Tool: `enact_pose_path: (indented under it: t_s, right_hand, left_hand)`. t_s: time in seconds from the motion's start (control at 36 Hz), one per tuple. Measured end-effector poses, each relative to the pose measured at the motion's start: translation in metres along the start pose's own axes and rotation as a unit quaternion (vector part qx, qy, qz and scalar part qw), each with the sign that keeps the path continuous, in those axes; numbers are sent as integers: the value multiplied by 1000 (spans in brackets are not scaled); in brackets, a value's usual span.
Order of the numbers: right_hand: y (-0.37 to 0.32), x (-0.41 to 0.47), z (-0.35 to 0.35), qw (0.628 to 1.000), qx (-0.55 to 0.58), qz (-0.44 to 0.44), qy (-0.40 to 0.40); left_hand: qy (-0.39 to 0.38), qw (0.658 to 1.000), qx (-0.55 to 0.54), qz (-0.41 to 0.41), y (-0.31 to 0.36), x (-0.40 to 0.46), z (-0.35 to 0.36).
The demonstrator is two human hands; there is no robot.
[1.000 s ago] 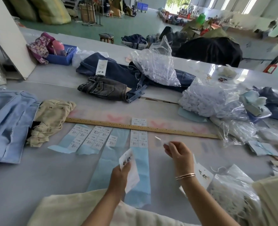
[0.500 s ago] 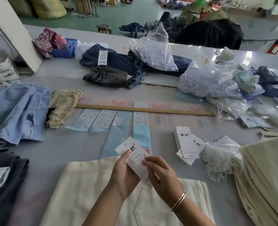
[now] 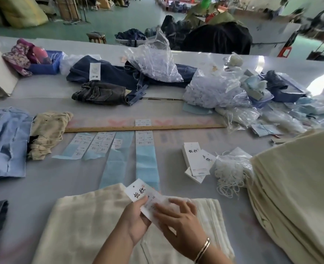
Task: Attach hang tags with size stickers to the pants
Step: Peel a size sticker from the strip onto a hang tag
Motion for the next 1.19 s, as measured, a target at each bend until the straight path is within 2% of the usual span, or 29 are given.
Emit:
enact_pose_path:
  t_s: [0.11,0.19,0.28,0.33,0.42,0.58,0.75,0.83,0.89,0.94,1.03,1.11,1.19]
  right_hand:
    - [24,-26,2,999,-23,-3,-30]
    - [65,-36,-3,995,-2,98,-6]
    - [119,-46,-1,971,-8,237,-13]
    - [155,-55,6,948,2,314,-47]
    - [198,-63,21,916,10,383,-117]
    - [229,-63,56,887,-32,397,-232]
    - [227,-63,65,886,-90,401,-216]
    - [233,-63,63,880,4,459,-120]
    - [240,-63,57,846,96,523,-34]
    - [250,-61,52,792,195,578,34]
    - [262,-52,41,723,337,595,97]
    - [261,-37,25,660,469,576,110]
    - [234,-18,6,565,632,524,78]
  left_hand:
    - [30,999,-16,14,-19,9,-12]
    - [79,997,-5,-11,-46,19,-21]
    - [114,990,74,-41,-72,23,-23]
    - [117,984,128,-27,-83,26,-24]
    - [113,973,203,14,-84,27,-25]
    - [122,960,252,28,-81,32,-25]
    - [121,957,262,37,-82,37,-26]
    - [123,955,268,40,-82,38,-27]
    - [126,954,268,41,-81,39,-27]
    - [130,953,270,41,-81,39,-28]
    - [129,954,268,41,-82,38,-28]
    - [126,958,256,37,-82,34,-27]
    - [83,977,198,-9,-82,26,-24]
Point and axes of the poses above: each hand's wrist, its own x-axis towards the middle knuckle, its own z-axis out of the palm, y = z × x, the point moved 4 cm from there along x, towards the middle knuckle, and after that the axes turned 14 degrees about -x, right-handed, at the moved point
